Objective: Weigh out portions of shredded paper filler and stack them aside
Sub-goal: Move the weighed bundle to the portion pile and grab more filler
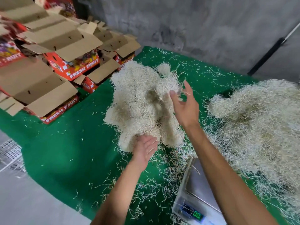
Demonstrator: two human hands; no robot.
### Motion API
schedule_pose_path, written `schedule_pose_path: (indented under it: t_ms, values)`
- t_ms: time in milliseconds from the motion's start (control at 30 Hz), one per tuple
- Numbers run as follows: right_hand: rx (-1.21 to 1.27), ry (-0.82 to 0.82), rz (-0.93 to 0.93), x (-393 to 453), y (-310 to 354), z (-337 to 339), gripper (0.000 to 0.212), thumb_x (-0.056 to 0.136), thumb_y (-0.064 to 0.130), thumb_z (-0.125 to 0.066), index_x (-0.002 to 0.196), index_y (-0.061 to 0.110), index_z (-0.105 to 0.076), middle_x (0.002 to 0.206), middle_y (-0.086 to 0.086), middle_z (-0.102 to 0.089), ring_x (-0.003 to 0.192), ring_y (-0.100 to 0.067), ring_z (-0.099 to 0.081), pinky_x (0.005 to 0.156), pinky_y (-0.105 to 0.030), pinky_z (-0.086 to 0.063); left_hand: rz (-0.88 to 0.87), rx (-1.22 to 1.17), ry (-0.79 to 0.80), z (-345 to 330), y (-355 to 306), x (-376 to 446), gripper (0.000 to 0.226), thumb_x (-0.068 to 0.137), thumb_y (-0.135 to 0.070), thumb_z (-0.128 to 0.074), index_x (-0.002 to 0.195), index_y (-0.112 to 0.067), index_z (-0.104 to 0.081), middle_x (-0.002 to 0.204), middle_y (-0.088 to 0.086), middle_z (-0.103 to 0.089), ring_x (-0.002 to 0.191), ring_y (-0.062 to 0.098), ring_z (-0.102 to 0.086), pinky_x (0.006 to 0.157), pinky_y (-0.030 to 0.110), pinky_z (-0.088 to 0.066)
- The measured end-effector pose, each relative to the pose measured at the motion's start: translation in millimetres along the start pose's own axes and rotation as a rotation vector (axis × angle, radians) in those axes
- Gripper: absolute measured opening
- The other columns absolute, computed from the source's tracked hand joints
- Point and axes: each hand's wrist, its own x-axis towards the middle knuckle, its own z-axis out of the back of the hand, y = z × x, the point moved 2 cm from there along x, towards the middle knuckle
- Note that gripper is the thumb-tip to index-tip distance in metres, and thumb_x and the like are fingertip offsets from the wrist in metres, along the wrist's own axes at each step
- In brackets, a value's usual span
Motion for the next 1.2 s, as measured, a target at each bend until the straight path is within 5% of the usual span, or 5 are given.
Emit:
schedule_pose_path:
  t_ms: [167, 300, 533, 967, 1200]
  values:
    - [0.031, 0.125, -0.137, -88.0, -78.0, 1.7, 0.059, 0.107, 0.048, -0.051, 0.158, 0.023, -0.037, 0.105, 0.024, -0.071, 0.092, -0.027, -0.068, 0.065, -0.044, -0.061, 0.115, 0.072, 0.039, -21.8, 47.3, -3.2, 0.039, 0.107, -0.036, -0.042, 0.121, -0.007, -0.063, 0.118, 0.009, -0.073, 0.108, 0.025, -0.070, 0.091, 0.039, -0.058]
    - [0.042, 0.125, -0.219, -131.4, -142.6, 25.5, 0.027, 0.107, 0.033, -0.053, 0.132, 0.029, -0.062, 0.080, 0.020, -0.072, 0.057, 0.005, -0.064, 0.052, -0.014, -0.052, 0.162, 0.169, 0.069, -47.5, 69.7, -4.2, 0.034, 0.108, -0.030, -0.041, 0.119, -0.008, -0.063, 0.118, 0.010, -0.072, 0.108, 0.025, -0.069, 0.087, 0.038, -0.058]
    - [-0.094, -0.039, -0.397, -151.7, -212.6, 112.5, 0.025, 0.105, 0.025, -0.059, 0.126, 0.015, -0.067, 0.093, 0.012, -0.073, 0.077, -0.009, -0.069, 0.068, -0.006, -0.047, 0.153, 0.412, 0.234, -132.3, 108.2, 6.7, 0.028, 0.105, -0.028, -0.047, 0.114, -0.009, -0.066, 0.112, 0.009, -0.073, 0.100, 0.025, -0.070, 0.082, 0.036, -0.060]
    - [-0.682, 0.281, -0.640, -85.2, -326.8, 145.5, 0.083, 0.096, 0.059, -0.059, 0.159, 0.018, -0.025, 0.165, -0.012, -0.027, 0.150, -0.035, -0.032, 0.120, -0.051, -0.032, -0.133, 0.951, 0.166, -252.1, 128.0, 96.7, 0.049, 0.104, -0.037, -0.053, 0.150, -0.033, -0.040, 0.152, 0.002, -0.043, 0.123, 0.023, -0.055, 0.100, 0.034, -0.048]
    - [0.030, 0.027, -0.672, -75.0, -328.6, 114.7, 0.021, 0.103, 0.018, -0.060, 0.118, 0.005, -0.065, 0.089, -0.004, -0.075, 0.062, -0.006, -0.069, 0.055, -0.034, -0.062, 0.204, 0.798, 0.338, -290.7, 166.3, 109.0, 0.034, 0.104, -0.054, -0.043, 0.126, -0.034, -0.058, 0.119, -0.015, -0.050, 0.114, 0.011, -0.052, 0.096, 0.031, -0.048]
